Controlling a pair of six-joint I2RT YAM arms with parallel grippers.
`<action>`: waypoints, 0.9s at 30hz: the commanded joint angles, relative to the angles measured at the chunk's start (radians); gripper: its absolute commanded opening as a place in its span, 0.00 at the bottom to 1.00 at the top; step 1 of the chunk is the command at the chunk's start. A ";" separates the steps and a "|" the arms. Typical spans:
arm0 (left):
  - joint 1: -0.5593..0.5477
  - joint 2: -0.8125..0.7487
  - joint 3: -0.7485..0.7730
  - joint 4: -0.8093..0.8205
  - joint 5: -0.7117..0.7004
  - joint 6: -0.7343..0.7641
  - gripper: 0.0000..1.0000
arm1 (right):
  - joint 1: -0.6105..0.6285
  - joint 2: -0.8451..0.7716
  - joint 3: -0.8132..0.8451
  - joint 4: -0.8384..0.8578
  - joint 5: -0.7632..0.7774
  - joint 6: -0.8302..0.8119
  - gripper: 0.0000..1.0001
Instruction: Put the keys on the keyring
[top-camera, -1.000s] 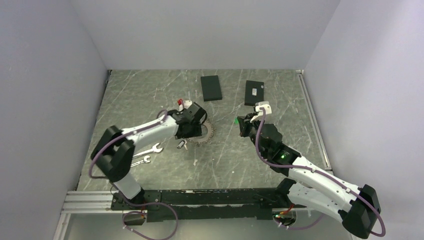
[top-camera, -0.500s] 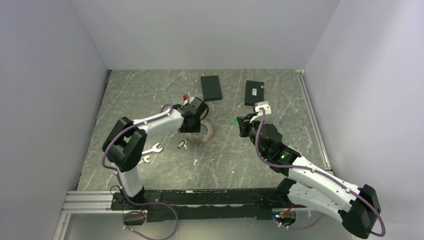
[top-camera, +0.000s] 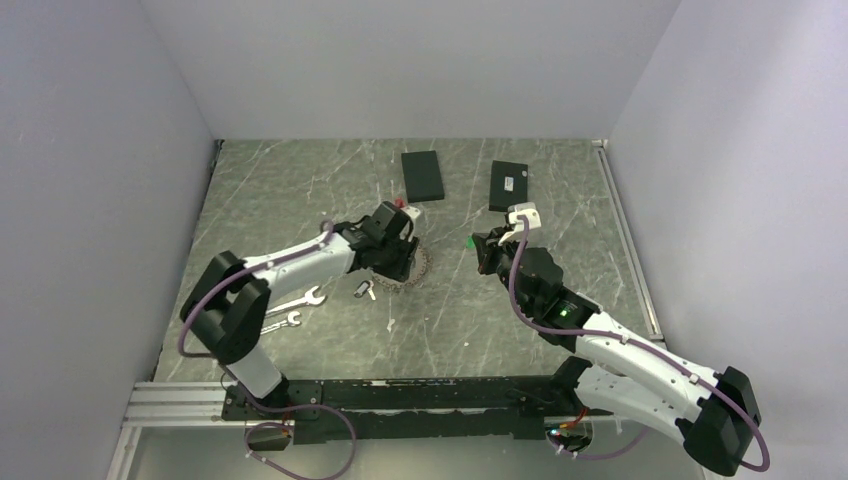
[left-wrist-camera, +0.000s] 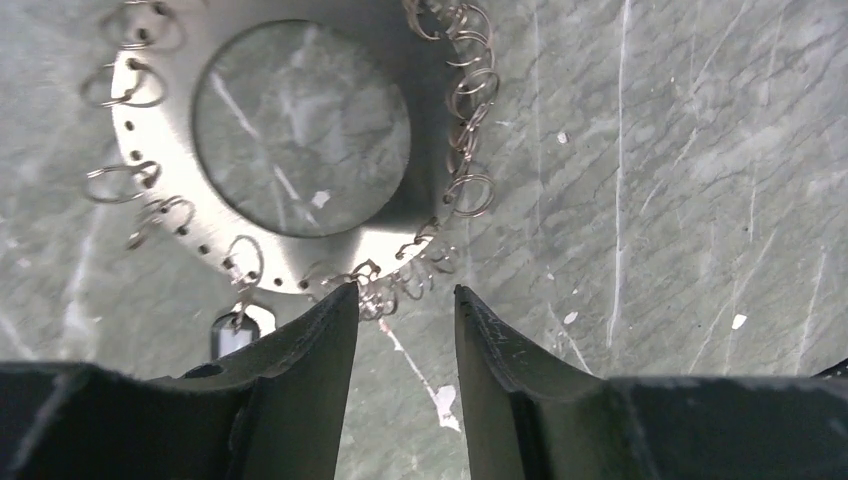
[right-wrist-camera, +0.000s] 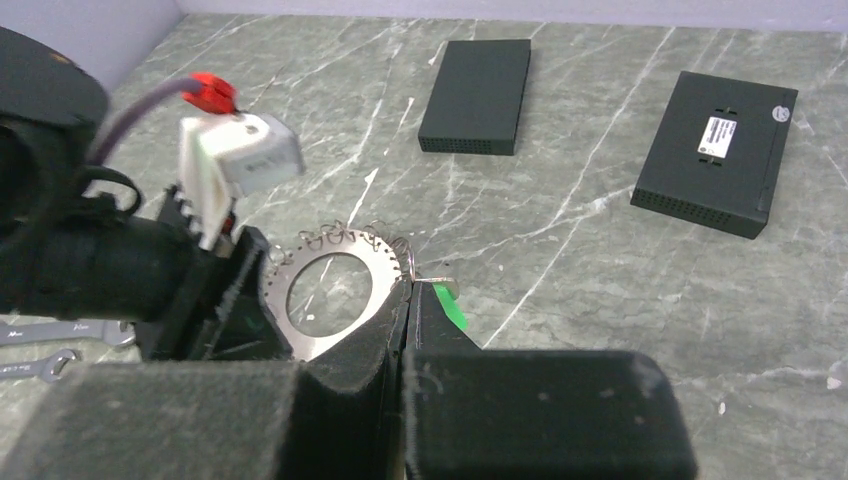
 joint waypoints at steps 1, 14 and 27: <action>-0.038 0.063 0.078 0.020 0.030 -0.039 0.44 | 0.000 -0.002 -0.002 0.052 -0.014 0.002 0.00; -0.173 0.157 0.151 -0.074 -0.215 -0.358 0.49 | 0.002 -0.012 -0.014 0.058 -0.015 0.004 0.00; -0.199 0.190 0.135 -0.106 -0.382 -0.394 0.48 | 0.001 -0.017 -0.014 0.057 -0.020 0.004 0.00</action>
